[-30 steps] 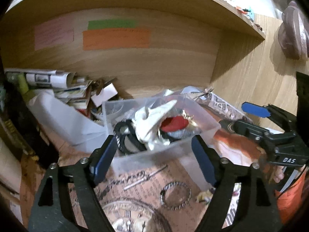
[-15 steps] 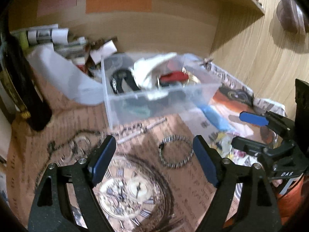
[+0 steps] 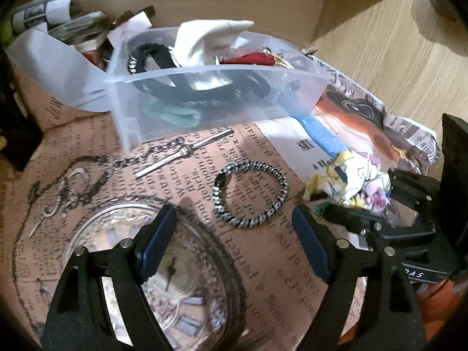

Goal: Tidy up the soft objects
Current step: 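Grasp floral cloth with right tool while left tool grasps beaded bracelet, then lower floral cloth into box with right tool while left tool drops bracelet in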

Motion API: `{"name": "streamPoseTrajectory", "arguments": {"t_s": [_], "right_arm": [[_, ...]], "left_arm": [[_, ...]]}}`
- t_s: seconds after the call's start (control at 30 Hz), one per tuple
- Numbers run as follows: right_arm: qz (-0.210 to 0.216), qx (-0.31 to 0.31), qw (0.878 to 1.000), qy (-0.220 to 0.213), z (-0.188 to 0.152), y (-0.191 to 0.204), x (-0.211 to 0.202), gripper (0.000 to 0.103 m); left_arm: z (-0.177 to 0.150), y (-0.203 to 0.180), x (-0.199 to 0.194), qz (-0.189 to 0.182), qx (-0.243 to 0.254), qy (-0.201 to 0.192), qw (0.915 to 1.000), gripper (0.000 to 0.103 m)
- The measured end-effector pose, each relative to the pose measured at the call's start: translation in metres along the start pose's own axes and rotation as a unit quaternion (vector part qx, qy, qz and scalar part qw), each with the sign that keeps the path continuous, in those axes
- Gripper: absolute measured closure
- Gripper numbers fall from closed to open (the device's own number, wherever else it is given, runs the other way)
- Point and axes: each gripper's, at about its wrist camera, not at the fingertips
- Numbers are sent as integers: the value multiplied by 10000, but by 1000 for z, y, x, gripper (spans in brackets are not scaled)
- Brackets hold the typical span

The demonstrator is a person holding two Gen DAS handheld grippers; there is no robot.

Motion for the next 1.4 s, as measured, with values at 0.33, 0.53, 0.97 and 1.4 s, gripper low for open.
{"name": "streamPoseTrajectory", "arguments": {"t_s": [0.33, 0.53, 0.97, 1.4], "right_arm": [[-70, 175, 9996, -212, 10, -16, -7, 87], [-83, 232, 9989, -396, 20, -22, -16, 87], [-128, 249, 9945, -1010, 62, -31, -34, 87], [21, 117, 9920, -1257, 102, -34, -27, 86]], "left_arm": [[12, -8, 12, -25, 83, -26, 10000, 60], [20, -2, 6, -32, 23, -166, 9999, 69], [44, 4, -48, 98, 64, -1078, 9941, 70], [82, 26, -76, 536, -91, -1700, 9839, 69]]}}
Point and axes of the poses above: each gripper's, at about its wrist camera, not at the fingertips, and x roughly the way its jaws point, y to its left, z to its top
